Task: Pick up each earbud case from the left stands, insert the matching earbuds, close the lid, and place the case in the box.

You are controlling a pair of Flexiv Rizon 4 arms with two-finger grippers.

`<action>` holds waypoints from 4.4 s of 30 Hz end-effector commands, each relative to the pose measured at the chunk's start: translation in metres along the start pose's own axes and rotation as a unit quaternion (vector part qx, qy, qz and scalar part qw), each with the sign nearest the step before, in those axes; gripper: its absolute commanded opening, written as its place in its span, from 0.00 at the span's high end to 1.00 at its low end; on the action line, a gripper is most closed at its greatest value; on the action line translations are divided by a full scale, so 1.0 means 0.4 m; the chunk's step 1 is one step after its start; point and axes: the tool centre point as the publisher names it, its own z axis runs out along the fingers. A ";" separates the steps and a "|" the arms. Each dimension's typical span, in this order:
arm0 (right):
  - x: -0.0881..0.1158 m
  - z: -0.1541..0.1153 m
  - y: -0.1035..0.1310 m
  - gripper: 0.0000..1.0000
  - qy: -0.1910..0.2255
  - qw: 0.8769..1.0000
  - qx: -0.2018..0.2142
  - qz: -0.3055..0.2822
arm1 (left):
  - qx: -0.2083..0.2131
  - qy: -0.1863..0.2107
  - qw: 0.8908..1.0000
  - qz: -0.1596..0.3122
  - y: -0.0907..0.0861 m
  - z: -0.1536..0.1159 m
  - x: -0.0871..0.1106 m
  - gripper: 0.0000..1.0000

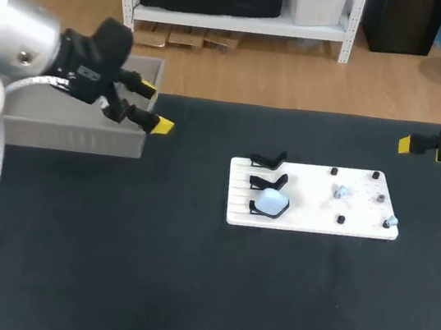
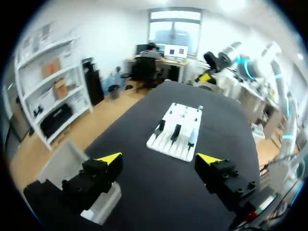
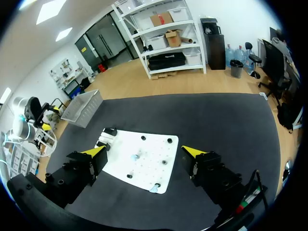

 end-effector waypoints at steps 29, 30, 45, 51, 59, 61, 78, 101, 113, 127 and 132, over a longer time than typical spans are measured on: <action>0.000 -0.001 0.000 0.00 0.000 1.000 0.001 0.000 | 0.165 -0.062 0.975 0.135 -0.134 0.337 0.029 0.06; 0.000 -0.001 0.000 0.00 0.000 1.000 0.001 0.000 | 0.167 -0.061 0.975 0.135 -0.138 0.343 0.032 0.07; 0.000 -0.001 0.000 0.00 0.000 1.000 0.001 0.000 | 0.153 -0.066 0.974 0.152 -0.202 0.430 0.053 0.18; 0.000 -0.001 0.000 0.00 0.000 1.000 0.001 0.000 | 0.154 -0.070 0.973 0.154 -0.221 0.463 0.057 0.26; 0.000 -0.001 0.000 0.00 0.000 1.000 0.001 0.000 | 0.153 -0.077 0.975 0.143 -0.219 0.490 0.059 0.56; 0.000 -0.001 0.000 0.00 0.000 1.000 0.001 0.000 | 0.154 -0.078 0.975 0.141 -0.218 0.494 0.060 0.54; 0.000 -0.001 0.000 0.00 0.000 1.000 0.001 0.000 | 0.164 -0.090 0.974 0.129 -0.235 0.513 0.051 0.56; 0.000 -0.001 0.000 0.00 0.000 1.000 0.001 0.000 | 0.180 -0.093 0.972 0.116 -0.251 0.538 0.031 0.63; 0.000 -0.001 0.000 0.00 0.000 1.000 0.001 0.000 | 0.181 -0.099 0.973 0.105 -0.258 0.543 0.035 0.62; 0.000 -0.001 0.000 0.00 0.000 1.000 0.001 0.000 | 0.181 -0.118 0.973 0.086 -0.261 0.536 0.040 0.57; 0.000 -0.001 0.000 0.00 0.000 1.000 0.001 0.000 | 0.179 -0.125 0.972 0.083 -0.261 0.538 0.038 0.56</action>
